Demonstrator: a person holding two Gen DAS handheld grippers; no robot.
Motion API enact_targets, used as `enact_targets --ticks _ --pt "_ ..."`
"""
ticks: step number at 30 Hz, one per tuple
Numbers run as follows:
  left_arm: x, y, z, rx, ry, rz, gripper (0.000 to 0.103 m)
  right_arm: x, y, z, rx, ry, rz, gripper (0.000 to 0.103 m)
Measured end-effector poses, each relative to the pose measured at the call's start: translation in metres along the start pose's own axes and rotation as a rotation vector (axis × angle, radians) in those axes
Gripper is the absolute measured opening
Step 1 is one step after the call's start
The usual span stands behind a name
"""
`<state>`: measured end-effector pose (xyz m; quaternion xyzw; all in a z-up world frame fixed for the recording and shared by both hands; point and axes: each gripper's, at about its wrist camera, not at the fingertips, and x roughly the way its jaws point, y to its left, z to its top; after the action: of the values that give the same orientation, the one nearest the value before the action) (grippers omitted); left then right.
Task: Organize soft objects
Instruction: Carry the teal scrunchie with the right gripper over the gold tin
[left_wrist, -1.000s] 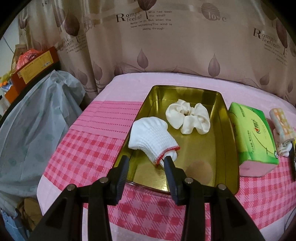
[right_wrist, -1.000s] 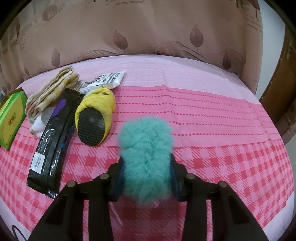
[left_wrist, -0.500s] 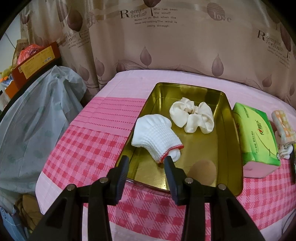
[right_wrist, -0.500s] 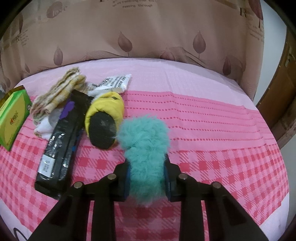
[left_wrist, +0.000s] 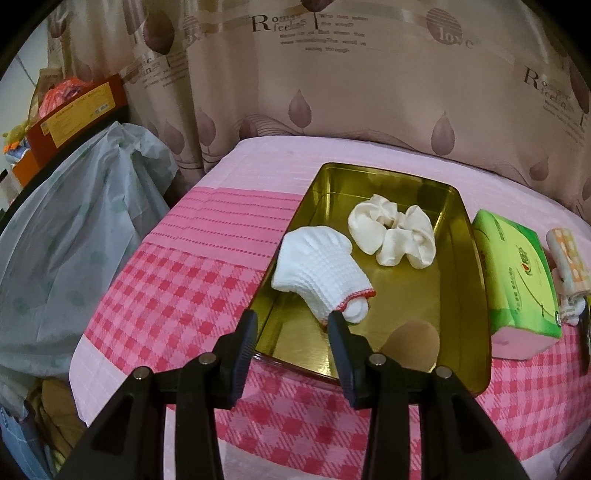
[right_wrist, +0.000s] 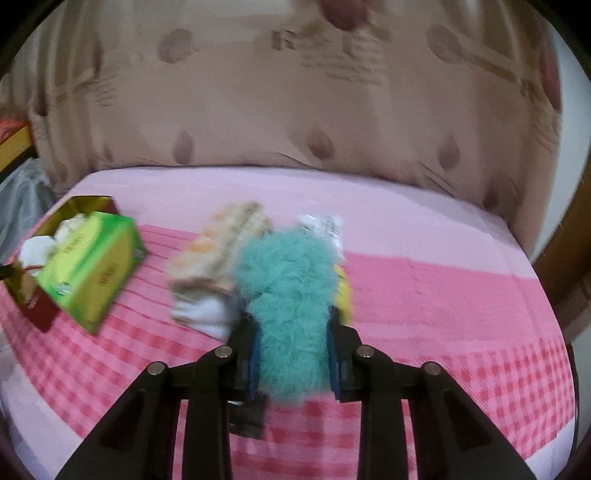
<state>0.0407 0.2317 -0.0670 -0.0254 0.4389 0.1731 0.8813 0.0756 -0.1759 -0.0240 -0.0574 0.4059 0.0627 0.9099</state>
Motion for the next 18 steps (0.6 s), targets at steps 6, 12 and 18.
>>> enact_targets --ticks 6,12,18 --pt "-0.001 0.007 0.001 -0.031 -0.001 0.003 0.04 -0.011 0.054 0.019 -0.092 -0.037 0.093 0.026" --pt "0.0 0.014 0.002 -0.06 0.005 0.007 0.04 -0.013 0.107 0.032 -0.15 -0.035 0.229 0.026" --pt "0.003 0.022 0.003 -0.098 0.017 0.004 0.04 -0.007 0.162 0.042 -0.224 -0.018 0.324 0.026"
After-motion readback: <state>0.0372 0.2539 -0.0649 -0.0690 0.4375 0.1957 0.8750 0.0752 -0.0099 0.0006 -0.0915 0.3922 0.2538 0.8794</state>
